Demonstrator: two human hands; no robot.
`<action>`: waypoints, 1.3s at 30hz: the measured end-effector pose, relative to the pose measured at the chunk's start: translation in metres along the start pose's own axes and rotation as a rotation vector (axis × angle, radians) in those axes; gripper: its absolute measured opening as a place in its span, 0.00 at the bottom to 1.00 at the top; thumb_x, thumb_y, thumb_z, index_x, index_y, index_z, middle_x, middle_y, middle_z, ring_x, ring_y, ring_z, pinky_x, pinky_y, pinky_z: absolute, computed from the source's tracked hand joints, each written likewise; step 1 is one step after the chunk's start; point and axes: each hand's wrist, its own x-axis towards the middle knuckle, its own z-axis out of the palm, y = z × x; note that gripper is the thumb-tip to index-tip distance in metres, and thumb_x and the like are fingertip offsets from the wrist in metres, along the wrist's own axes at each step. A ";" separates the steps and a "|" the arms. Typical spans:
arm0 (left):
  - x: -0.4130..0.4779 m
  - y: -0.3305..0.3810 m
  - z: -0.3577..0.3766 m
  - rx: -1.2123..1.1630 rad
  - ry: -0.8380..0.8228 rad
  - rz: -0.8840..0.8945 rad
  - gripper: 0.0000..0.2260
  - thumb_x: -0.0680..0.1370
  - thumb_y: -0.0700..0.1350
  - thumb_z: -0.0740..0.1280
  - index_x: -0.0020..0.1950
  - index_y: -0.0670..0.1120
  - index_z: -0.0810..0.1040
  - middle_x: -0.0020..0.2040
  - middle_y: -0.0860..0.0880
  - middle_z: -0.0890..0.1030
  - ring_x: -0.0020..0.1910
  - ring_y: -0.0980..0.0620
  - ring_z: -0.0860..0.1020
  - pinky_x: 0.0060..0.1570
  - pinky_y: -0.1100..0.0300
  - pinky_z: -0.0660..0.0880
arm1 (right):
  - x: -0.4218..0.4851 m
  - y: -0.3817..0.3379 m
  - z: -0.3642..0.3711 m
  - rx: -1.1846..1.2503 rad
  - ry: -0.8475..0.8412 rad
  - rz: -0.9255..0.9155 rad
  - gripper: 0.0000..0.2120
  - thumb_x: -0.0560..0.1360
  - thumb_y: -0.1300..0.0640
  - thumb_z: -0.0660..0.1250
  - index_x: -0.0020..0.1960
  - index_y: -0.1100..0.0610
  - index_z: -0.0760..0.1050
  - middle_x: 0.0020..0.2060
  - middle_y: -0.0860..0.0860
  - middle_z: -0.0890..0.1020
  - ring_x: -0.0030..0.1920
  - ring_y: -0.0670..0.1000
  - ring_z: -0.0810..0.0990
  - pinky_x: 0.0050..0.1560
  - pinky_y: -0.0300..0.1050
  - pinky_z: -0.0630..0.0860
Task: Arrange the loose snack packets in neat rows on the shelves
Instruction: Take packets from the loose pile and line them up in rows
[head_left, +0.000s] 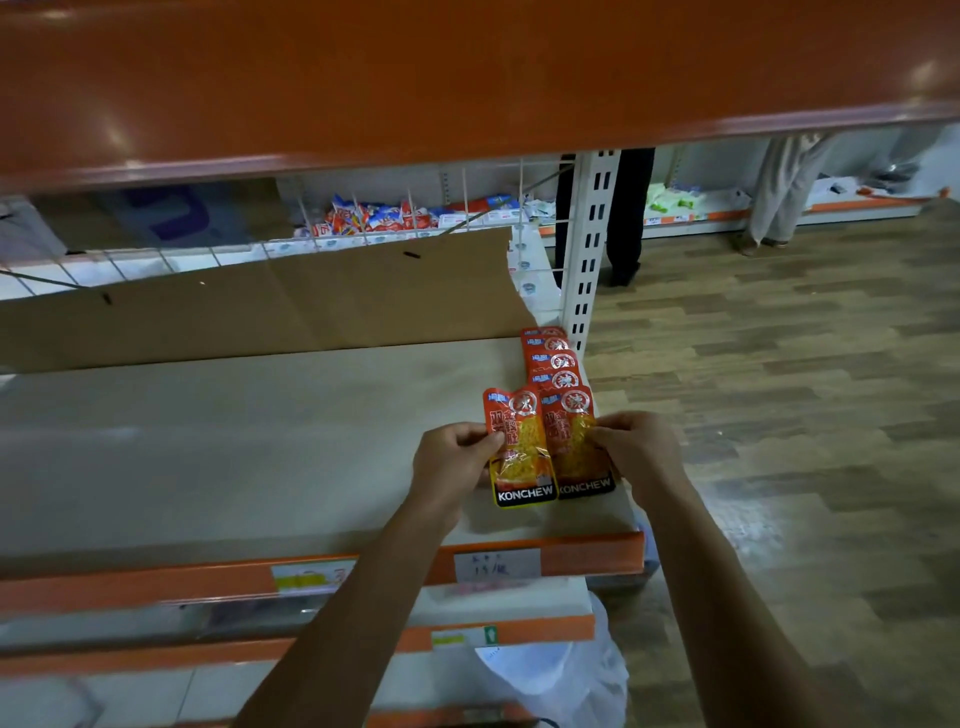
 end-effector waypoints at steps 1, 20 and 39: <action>-0.001 0.000 0.001 0.008 -0.013 0.002 0.05 0.76 0.42 0.70 0.51 0.43 0.81 0.45 0.47 0.84 0.39 0.53 0.83 0.34 0.63 0.76 | -0.001 0.000 0.000 -0.022 0.003 -0.006 0.09 0.72 0.62 0.69 0.36 0.50 0.79 0.37 0.53 0.83 0.39 0.53 0.82 0.44 0.52 0.79; -0.010 -0.002 0.036 0.217 -0.128 0.037 0.05 0.74 0.44 0.73 0.48 0.49 0.78 0.44 0.50 0.83 0.38 0.56 0.81 0.33 0.66 0.77 | 0.000 0.009 -0.008 0.070 0.000 0.006 0.13 0.73 0.60 0.70 0.33 0.47 0.79 0.29 0.47 0.83 0.34 0.49 0.82 0.42 0.50 0.81; -0.027 0.008 0.050 0.499 -0.074 0.196 0.21 0.76 0.48 0.71 0.67 0.45 0.74 0.55 0.45 0.82 0.48 0.47 0.83 0.53 0.48 0.80 | 0.004 0.014 -0.007 -0.010 -0.060 -0.053 0.10 0.77 0.63 0.63 0.48 0.57 0.83 0.33 0.48 0.83 0.40 0.54 0.83 0.48 0.56 0.82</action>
